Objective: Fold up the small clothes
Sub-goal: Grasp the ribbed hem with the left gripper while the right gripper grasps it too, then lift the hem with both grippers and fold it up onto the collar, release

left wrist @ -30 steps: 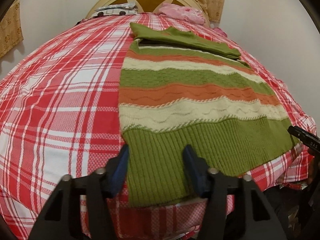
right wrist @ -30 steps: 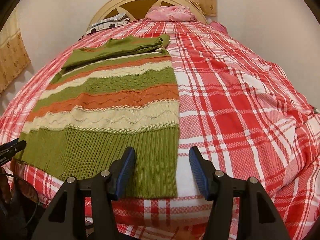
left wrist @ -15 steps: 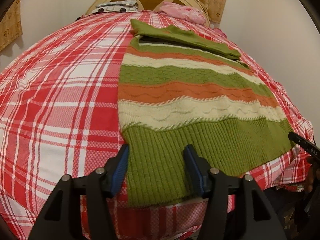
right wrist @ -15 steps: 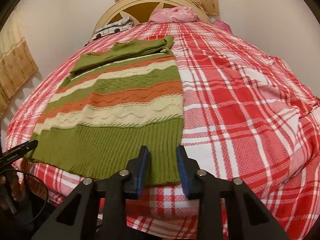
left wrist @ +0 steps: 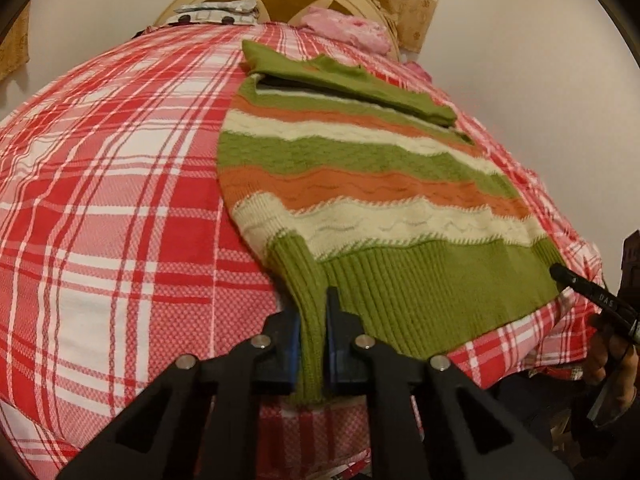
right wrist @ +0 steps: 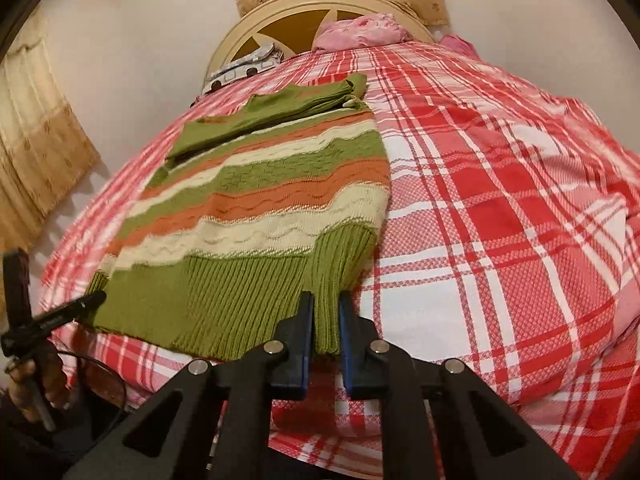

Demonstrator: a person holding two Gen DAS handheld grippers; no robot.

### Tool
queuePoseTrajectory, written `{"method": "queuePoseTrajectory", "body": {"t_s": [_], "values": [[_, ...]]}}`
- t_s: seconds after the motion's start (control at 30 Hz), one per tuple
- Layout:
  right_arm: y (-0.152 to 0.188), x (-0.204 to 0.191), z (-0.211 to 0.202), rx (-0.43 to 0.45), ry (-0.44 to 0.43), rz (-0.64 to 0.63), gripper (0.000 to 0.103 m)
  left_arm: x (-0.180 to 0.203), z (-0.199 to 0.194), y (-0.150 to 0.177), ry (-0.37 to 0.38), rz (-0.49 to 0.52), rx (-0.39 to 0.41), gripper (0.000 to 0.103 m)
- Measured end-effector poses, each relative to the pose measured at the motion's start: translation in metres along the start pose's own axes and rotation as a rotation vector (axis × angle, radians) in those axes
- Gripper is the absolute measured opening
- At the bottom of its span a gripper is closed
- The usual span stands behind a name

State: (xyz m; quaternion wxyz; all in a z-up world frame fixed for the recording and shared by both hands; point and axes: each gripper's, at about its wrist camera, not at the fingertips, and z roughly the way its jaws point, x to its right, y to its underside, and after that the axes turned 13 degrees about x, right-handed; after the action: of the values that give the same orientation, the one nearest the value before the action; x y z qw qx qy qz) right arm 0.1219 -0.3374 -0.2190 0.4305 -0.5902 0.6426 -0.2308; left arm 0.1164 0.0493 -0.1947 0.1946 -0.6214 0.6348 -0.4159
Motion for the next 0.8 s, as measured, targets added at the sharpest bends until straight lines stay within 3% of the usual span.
{"method": "queuePoseTrajectory", "body": {"t_s": [0.3,0.6,0.8], "values": [[-0.036,-0.014,-0.023,0.156,-0.053,-0.022,0.008,-0.003,-0.013,-0.029,0.036,-0.016,0.11,0.01],[-0.095,-0.034,-0.017,0.259,-0.069,-0.082,0.007,0.006,-0.014,-0.087,0.082,0.043,0.215,0.01],[-0.137,-0.042,-0.001,0.3,-0.073,-0.107,0.006,0.0,0.001,-0.12,0.086,0.026,0.243,0.01]]}}
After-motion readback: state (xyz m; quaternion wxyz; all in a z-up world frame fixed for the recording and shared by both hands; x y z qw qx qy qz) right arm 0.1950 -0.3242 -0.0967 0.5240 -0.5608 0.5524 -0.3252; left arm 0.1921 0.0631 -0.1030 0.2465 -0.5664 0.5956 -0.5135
